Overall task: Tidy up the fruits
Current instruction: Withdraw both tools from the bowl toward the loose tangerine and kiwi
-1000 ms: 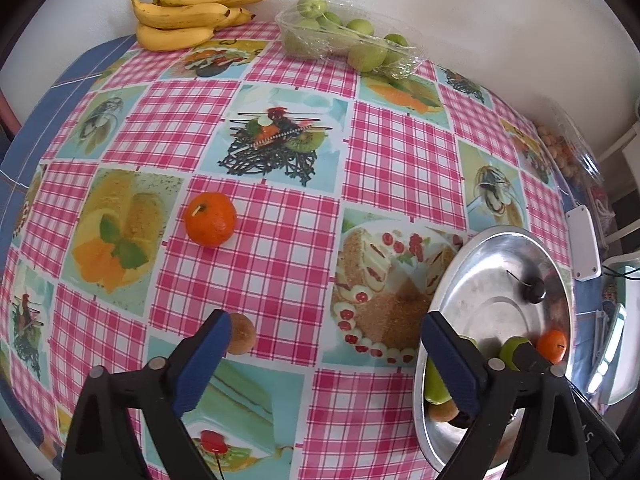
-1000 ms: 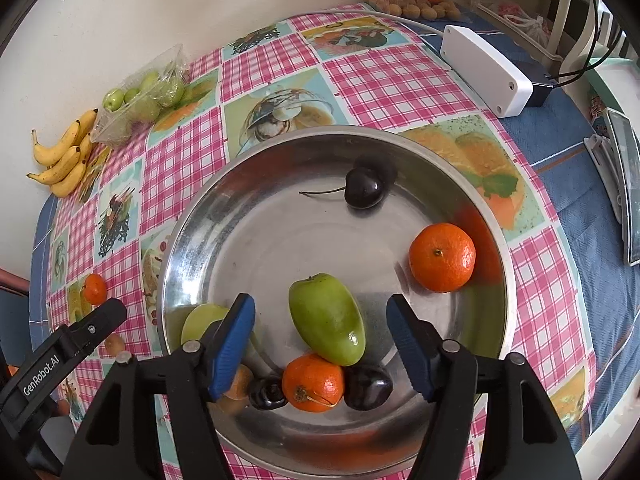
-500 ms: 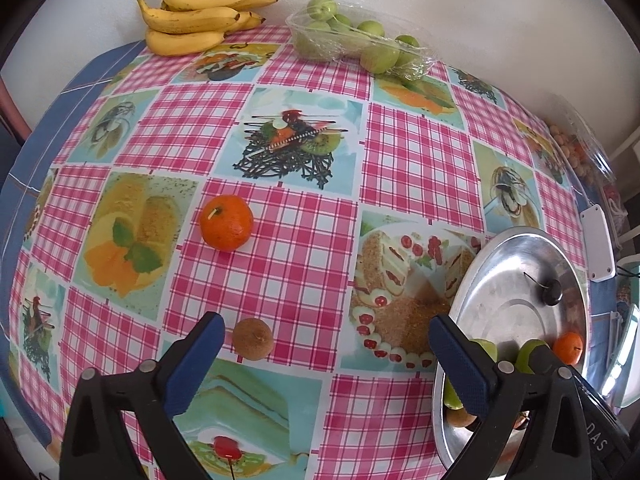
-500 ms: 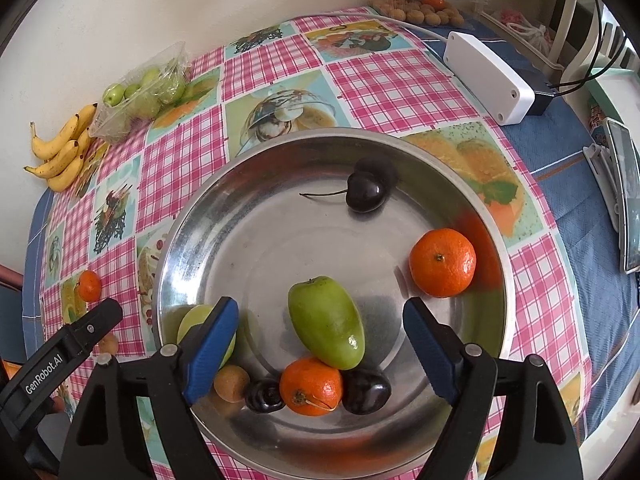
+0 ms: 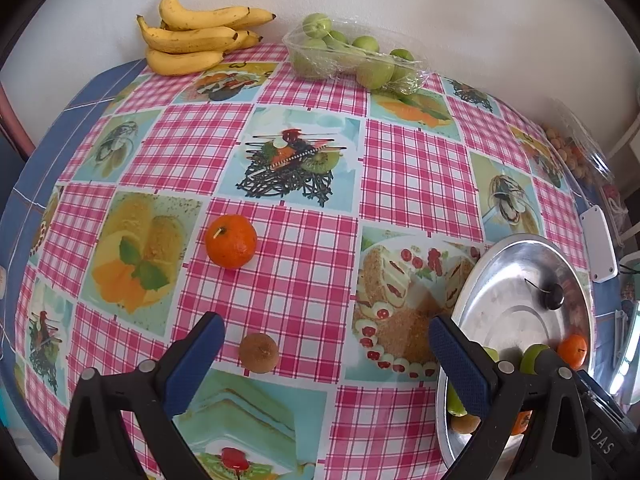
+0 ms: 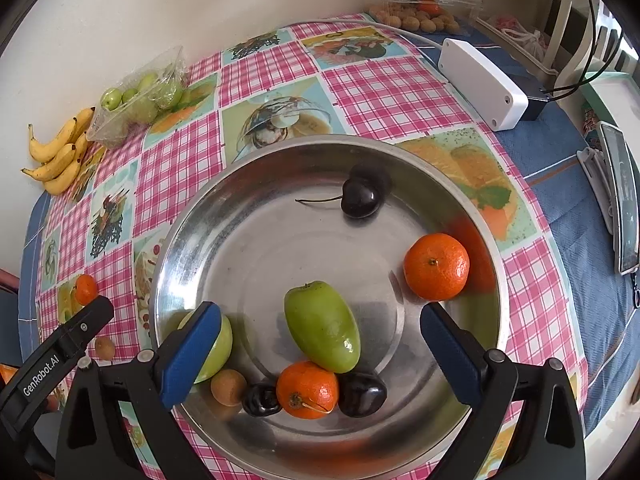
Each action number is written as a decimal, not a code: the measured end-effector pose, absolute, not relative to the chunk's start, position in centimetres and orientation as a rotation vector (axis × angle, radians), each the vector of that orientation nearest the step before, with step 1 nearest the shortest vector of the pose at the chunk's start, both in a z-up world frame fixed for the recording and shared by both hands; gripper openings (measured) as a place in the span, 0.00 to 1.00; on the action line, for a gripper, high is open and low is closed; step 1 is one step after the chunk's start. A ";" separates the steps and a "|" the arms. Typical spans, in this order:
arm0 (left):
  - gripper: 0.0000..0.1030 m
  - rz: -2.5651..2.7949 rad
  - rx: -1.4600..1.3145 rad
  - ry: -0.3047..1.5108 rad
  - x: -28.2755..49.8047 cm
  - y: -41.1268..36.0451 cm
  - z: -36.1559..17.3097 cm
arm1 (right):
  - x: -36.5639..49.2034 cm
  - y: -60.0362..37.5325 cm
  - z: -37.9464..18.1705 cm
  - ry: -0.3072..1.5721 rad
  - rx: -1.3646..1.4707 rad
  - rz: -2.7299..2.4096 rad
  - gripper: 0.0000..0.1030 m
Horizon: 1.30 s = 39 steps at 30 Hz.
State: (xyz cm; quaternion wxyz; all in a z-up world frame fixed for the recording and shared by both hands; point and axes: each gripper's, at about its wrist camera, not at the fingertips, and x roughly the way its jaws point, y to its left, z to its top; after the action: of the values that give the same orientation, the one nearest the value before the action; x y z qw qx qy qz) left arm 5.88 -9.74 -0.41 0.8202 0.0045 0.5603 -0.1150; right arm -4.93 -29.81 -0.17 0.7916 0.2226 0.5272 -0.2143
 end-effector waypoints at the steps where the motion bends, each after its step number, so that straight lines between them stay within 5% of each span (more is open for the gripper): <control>1: 1.00 -0.246 0.009 1.192 5.9 -9.7 -0.3 | -4.9 -29.8 -0.1 1.135 0.475 -0.459 0.97; 23: 1.00 -0.298 -0.007 1.208 5.5 -9.0 0.7 | -4.5 -28.3 0.2 1.175 0.478 -0.430 0.97; 39: 1.00 -0.149 -0.157 1.204 7.1 -1.5 0.6 | -2.3 -23.9 0.6 1.195 0.402 -0.368 0.97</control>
State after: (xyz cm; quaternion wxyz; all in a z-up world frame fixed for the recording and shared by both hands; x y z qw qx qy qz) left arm 7.11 -1.51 0.65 0.8188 -0.0736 0.5651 -0.0700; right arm -2.26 -23.92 0.59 0.7919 0.1869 0.5556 -0.1711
